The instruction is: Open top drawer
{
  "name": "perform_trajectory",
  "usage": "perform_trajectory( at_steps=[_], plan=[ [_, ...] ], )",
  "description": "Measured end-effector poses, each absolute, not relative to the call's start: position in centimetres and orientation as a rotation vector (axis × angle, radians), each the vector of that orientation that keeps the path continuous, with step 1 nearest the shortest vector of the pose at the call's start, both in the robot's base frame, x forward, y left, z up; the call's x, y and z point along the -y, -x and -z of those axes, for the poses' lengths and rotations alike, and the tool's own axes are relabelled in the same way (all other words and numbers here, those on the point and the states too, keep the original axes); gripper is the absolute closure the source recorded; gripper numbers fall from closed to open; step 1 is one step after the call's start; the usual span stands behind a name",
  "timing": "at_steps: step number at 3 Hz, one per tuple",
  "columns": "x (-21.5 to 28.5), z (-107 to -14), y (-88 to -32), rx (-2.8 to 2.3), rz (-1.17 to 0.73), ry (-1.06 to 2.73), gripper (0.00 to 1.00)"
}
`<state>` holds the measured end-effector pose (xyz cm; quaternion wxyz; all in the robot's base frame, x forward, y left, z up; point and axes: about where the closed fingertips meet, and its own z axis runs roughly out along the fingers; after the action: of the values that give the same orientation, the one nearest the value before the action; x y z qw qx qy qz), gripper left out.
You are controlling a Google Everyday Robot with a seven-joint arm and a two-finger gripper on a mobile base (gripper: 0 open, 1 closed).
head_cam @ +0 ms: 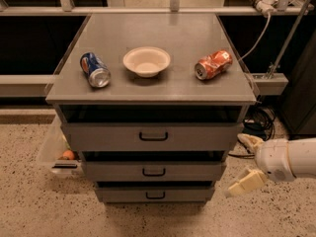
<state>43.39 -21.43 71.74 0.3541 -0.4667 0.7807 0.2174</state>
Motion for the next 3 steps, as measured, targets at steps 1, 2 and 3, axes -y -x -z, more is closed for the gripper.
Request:
perform_trajectory(
  at_steps=[1,2,3],
  plan=[
    [18.8,-71.9,-46.0,-1.931,-0.581,1.228,0.00],
    [14.4,-71.3,-49.4,-1.883,-0.578,1.311,0.00],
    [14.0,-71.3,-49.5,-1.881,-0.582,1.318,0.00]
  ],
)
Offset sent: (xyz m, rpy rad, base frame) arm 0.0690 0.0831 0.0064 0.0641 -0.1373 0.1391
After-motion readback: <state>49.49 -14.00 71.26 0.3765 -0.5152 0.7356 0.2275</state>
